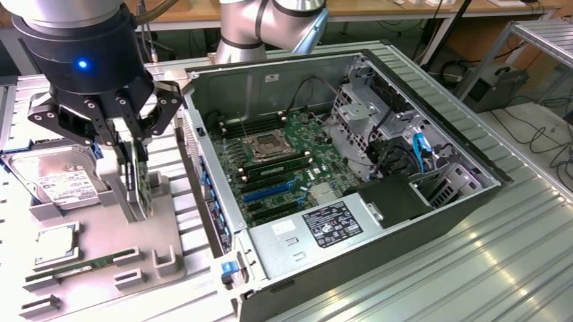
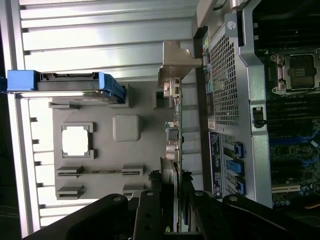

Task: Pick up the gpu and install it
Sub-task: 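Pick up the gpu and move the gpu toward the slot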

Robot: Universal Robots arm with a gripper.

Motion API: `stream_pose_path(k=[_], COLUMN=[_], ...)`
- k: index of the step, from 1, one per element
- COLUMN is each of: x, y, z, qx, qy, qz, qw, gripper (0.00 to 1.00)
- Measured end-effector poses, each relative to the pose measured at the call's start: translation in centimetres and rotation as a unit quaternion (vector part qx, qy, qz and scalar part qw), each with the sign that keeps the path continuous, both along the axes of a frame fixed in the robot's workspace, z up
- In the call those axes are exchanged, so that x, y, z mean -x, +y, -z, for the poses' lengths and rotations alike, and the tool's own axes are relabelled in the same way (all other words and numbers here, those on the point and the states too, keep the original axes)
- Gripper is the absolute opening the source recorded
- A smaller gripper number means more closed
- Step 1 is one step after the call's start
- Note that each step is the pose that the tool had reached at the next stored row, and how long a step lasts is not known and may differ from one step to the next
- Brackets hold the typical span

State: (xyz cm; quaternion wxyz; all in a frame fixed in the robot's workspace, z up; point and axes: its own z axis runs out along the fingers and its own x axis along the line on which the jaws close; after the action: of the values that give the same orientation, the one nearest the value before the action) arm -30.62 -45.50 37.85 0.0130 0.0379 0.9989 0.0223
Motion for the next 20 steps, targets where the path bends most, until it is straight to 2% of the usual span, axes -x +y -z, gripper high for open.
stream_pose_path(k=[20], x=[0.0], y=[0.0], z=[-0.47], qx=[0.0], qy=[0.0], qz=[0.0], qw=[1.0], gripper=[0.26])
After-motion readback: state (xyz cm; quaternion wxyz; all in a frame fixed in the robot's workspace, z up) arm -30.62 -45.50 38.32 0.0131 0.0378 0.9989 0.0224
